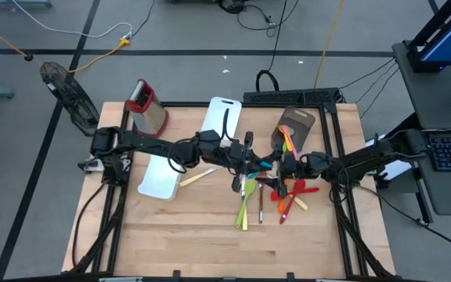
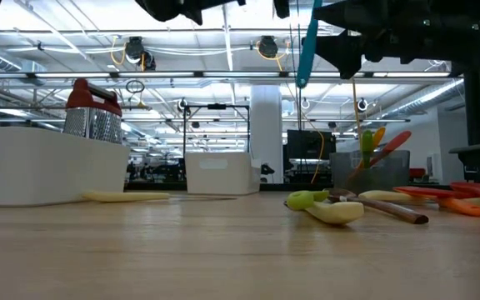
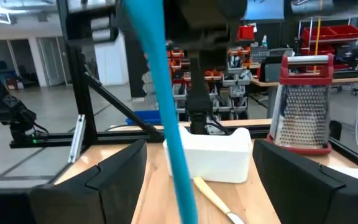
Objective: Pick & Place Kitchen Items
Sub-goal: Put the blue spatula into the black bin
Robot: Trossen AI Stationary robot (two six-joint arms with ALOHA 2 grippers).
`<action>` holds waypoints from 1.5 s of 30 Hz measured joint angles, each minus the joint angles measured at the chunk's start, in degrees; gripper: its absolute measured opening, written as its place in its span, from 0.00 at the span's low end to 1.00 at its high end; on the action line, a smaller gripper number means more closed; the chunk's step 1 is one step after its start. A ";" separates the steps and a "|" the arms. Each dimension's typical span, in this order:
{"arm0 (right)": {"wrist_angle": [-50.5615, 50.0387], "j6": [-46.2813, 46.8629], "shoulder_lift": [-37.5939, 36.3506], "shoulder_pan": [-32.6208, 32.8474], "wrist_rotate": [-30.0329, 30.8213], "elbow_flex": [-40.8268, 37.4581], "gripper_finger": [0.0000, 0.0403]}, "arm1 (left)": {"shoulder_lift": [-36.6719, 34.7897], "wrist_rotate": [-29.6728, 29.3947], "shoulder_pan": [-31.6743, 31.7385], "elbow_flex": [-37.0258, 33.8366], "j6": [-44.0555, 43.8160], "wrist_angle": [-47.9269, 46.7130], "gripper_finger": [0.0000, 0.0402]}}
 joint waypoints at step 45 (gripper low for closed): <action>-7.79 15.95 1.45 -4.17 4.12 0.04 0.05 | -0.54 -9.64 3.66 0.00 -6.27 2.98 0.69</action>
